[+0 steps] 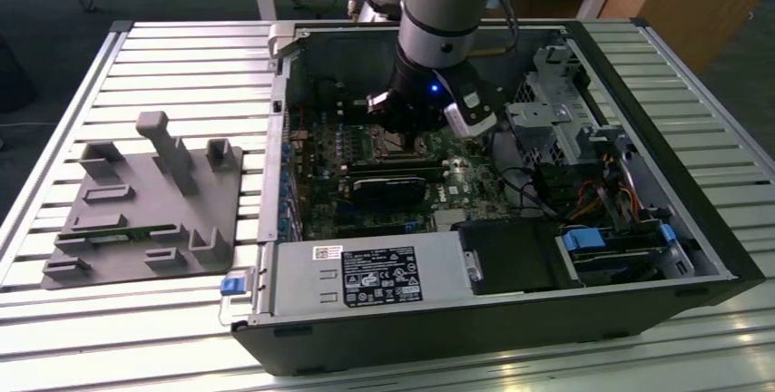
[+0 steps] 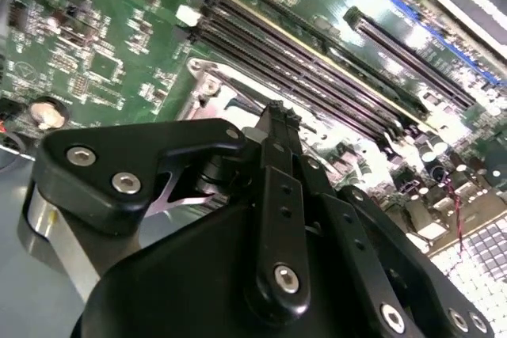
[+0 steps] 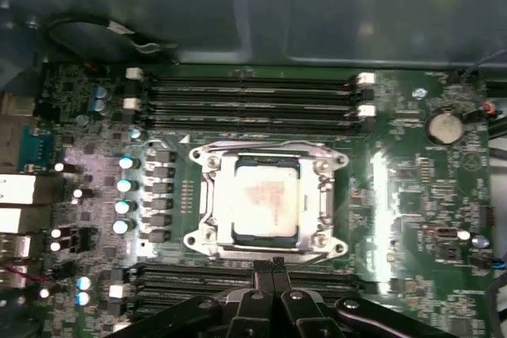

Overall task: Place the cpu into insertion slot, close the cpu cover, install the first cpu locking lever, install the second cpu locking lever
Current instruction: 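Install the second cpu locking lever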

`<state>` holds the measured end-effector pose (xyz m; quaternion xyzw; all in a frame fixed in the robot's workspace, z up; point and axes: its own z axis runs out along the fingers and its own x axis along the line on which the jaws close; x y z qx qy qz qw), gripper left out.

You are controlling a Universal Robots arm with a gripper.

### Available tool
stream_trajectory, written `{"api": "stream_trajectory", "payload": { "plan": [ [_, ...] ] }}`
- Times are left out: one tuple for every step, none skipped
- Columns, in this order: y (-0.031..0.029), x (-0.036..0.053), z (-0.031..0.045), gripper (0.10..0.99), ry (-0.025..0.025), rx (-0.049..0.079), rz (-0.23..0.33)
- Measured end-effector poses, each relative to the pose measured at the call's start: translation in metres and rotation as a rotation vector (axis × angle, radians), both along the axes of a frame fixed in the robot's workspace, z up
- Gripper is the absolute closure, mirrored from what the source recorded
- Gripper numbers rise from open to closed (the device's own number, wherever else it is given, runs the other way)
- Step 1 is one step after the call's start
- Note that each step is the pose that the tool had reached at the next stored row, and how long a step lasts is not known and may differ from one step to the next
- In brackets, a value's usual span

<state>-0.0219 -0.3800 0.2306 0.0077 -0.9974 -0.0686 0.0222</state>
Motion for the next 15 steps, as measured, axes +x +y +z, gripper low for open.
{"api": "stream_trajectory", "payload": {
  "plan": [
    [0.0,-0.0042,-0.0003,0.98,0.0,0.0,0.0],
    [0.0,-0.0087,-0.0007,0.98,0.0001,0.0,0.0],
    [0.0,-0.0131,-0.0011,0.98,0.0,0.0,0.0],
    [0.0,-0.0166,-0.0017,0.98,0.0001,0.0,0.0],
    [0.0001,-0.0182,-0.0025,0.98,-0.0001,0.001,0.0],
    [-0.0004,-0.0187,-0.0029,0.98,0.0001,0.005,0.0],
    [-0.0009,-0.0189,-0.0032,0.98,0.0,0.012,0.0],
    [-0.0018,-0.0189,-0.0034,0.98,0.0,0.019,-0.001],
    [-0.0031,-0.019,-0.0036,0.98,0.0,0.025,-0.001],
    [-0.0046,-0.0191,-0.0036,0.98,0.0,0.029,-0.001],
    [-0.0056,-0.0196,-0.0036,0.98,0.0,0.033,-0.001],
    [-0.0065,-0.0206,-0.0036,0.98,0.0,0.039,-0.001],
    [-0.0076,-0.0217,-0.0036,0.98,0.0,0.045,-0.001],
    [-0.0088,-0.023,-0.0036,0.98,0.0,0.051,-0.001],
    [-0.0098,-0.0242,-0.0036,0.98,0.0,0.056,-0.001]
  ]
}}
